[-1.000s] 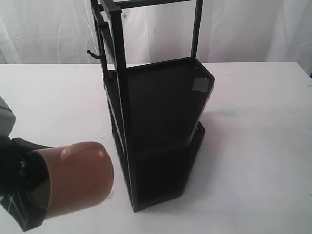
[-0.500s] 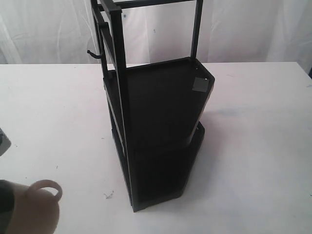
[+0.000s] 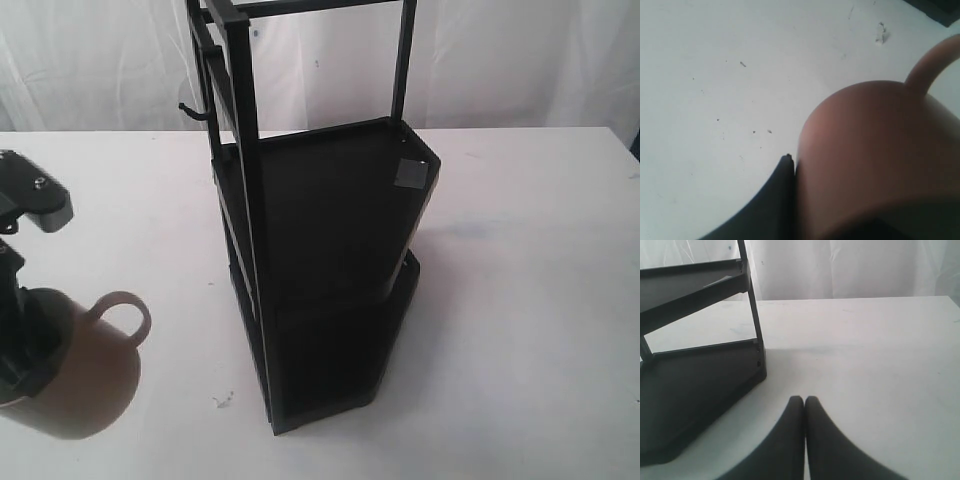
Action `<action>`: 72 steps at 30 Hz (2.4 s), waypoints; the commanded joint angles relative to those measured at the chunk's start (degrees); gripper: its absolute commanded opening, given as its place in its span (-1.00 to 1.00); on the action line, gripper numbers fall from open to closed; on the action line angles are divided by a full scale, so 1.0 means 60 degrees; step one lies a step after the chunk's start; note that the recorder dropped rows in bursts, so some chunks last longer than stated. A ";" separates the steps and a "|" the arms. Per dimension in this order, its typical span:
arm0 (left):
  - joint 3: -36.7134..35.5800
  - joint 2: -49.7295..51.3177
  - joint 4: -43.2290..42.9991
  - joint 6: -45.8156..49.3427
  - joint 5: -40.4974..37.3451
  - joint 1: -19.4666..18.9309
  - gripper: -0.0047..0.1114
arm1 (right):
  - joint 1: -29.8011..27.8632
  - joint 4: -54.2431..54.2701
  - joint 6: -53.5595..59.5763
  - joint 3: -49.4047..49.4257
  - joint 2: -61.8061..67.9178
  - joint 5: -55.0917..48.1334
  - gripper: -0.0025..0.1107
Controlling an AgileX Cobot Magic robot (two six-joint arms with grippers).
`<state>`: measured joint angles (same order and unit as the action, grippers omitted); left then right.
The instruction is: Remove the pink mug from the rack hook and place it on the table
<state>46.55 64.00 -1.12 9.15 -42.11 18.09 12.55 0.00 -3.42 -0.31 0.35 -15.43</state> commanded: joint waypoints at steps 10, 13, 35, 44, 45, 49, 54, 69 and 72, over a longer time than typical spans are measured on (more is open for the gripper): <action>0.0997 0.2225 -0.0119 -0.0437 0.0405 -0.0049 -0.92 | -0.0086 0.0000 0.0243 0.0052 -0.0058 0.0054 -0.96; 0.1018 0.2481 -0.0119 -0.0544 0.0904 -0.0049 -0.92 | -0.0086 0.0000 0.0110 0.0052 -0.0058 0.0054 -0.96; 0.1018 0.4501 -0.1129 -0.1348 0.1841 -0.0049 -0.92 | -0.0086 0.0000 0.0110 0.0052 -0.0058 0.0054 -0.96; 0.1018 0.4801 -0.1110 -0.1525 0.2069 -0.0049 -0.92 | -0.0086 0.0000 0.0110 0.0052 -0.0058 0.0054 -0.96; 0.1018 0.4801 -0.1110 -0.1525 0.2091 -0.0049 -0.90 | -0.0086 0.0000 0.0110 0.0052 -0.0058 0.0054 -0.96; 0.1018 0.4801 -0.1110 -0.1780 0.2091 -0.0049 -0.56 | -0.0086 0.0000 0.0110 0.0052 -0.0058 0.0054 -0.96; 0.1018 0.4518 -0.1110 -0.1992 0.2021 -0.0049 -0.12 | -0.0086 0.0000 0.0110 0.0052 -0.0058 0.0054 -0.96; 0.1018 0.1377 -0.0339 -0.1726 0.0735 -0.0049 -0.12 | -0.0086 0.0000 0.0110 0.0052 -0.0058 0.0054 -0.96; 0.1018 0.0655 0.0186 -0.1525 0.0514 -0.0049 -0.17 | -0.0086 0.0000 0.0110 0.0052 -0.0058 0.0054 -0.96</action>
<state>52.53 71.78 -3.54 -1.26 -36.51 18.01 12.55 0.00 -3.03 -0.31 0.35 -15.43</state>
